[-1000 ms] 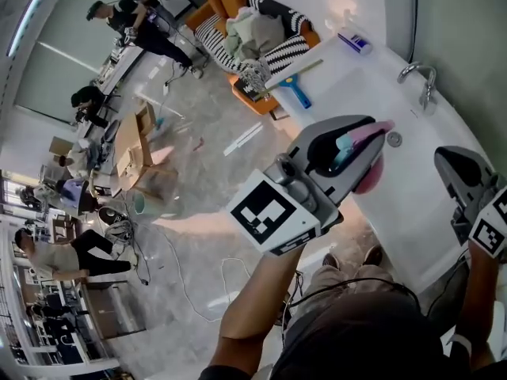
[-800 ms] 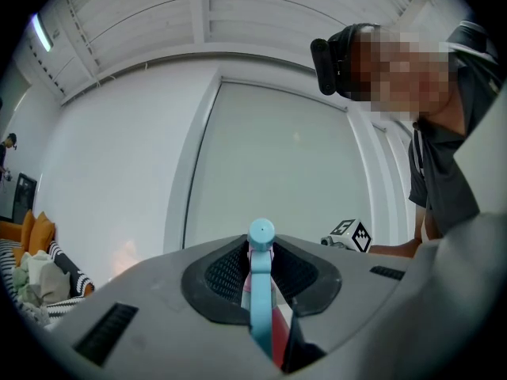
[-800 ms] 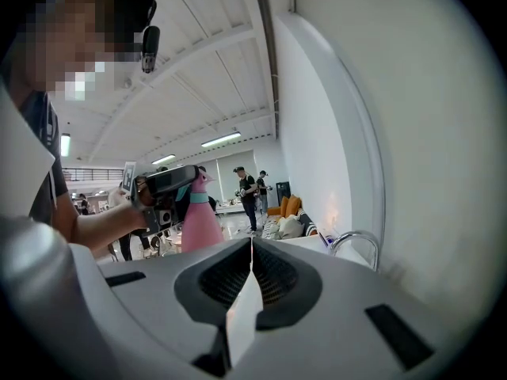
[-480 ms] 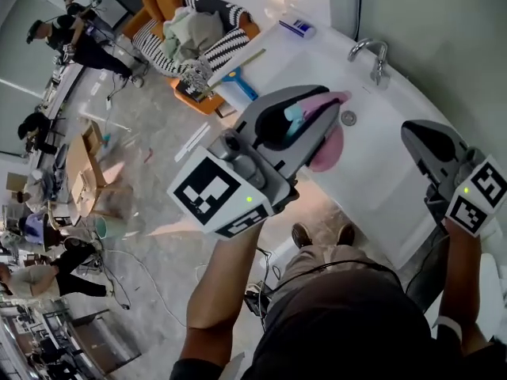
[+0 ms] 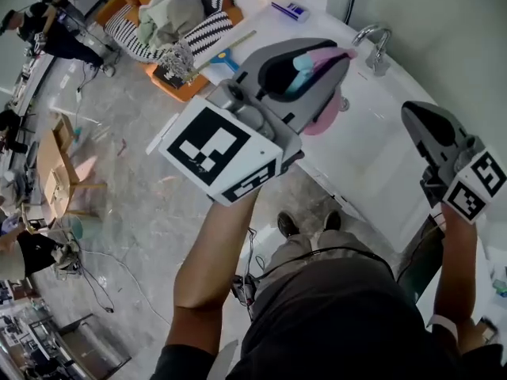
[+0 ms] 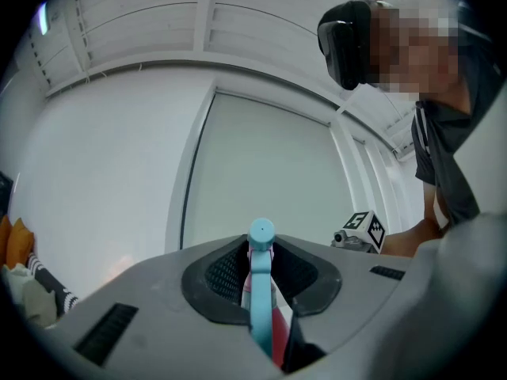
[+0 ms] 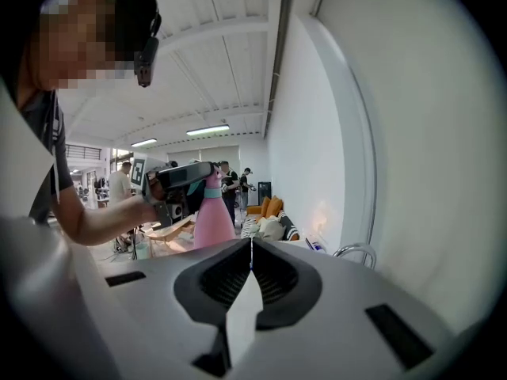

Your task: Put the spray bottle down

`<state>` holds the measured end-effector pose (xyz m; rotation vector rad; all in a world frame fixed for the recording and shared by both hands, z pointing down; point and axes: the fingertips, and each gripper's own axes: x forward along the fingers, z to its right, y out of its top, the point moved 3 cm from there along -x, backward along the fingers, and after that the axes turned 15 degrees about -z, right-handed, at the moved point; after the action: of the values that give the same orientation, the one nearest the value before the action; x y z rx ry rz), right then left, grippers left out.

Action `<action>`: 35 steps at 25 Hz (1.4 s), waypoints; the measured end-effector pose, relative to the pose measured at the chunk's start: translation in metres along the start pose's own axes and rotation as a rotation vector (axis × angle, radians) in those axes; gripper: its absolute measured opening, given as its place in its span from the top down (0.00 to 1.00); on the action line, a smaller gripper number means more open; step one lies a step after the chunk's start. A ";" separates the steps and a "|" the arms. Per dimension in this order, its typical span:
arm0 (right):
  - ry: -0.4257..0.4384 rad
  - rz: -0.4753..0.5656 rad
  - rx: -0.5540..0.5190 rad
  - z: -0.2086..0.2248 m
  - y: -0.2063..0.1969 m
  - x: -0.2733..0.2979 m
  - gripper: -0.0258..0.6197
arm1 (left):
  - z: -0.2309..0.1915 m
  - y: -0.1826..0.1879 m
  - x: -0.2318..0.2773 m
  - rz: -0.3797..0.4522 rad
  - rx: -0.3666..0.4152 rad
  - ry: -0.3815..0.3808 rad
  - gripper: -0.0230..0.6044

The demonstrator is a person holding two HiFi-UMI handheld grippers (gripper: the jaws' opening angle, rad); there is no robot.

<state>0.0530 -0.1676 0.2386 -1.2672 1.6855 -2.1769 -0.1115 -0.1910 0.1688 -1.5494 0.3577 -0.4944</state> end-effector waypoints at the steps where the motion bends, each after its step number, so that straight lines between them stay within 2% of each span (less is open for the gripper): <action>1: -0.008 0.004 -0.005 -0.001 -0.002 0.004 0.95 | -0.003 0.000 -0.002 -0.005 0.023 0.017 0.86; 5: -0.053 0.035 -0.039 -0.004 0.004 0.014 0.95 | -0.009 -0.002 -0.002 -0.053 0.109 0.071 0.86; 8: -0.128 0.040 -0.104 0.003 0.008 0.018 0.95 | -0.010 -0.006 0.005 -0.079 0.155 0.096 0.86; 11: -0.209 0.033 -0.170 0.018 0.008 0.024 0.95 | -0.013 -0.015 0.017 -0.102 0.167 0.102 0.86; 13: -0.232 0.020 -0.184 0.026 0.006 0.030 0.95 | -0.017 -0.018 0.024 -0.095 0.143 0.088 0.86; 17: -0.234 0.007 -0.213 0.037 0.010 0.041 0.95 | -0.028 -0.022 0.034 -0.118 0.086 0.089 0.86; 25: -0.210 0.025 -0.212 0.092 0.010 0.045 0.95 | -0.050 -0.025 0.085 -0.170 0.115 0.121 0.86; 35: -0.186 0.020 -0.198 0.132 -0.001 0.048 0.95 | -0.062 -0.036 0.122 -0.193 0.082 0.152 0.86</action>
<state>0.1098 -0.2926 0.2696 -1.4419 1.8635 -1.8519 -0.0428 -0.3054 0.2157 -1.4772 0.3014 -0.7710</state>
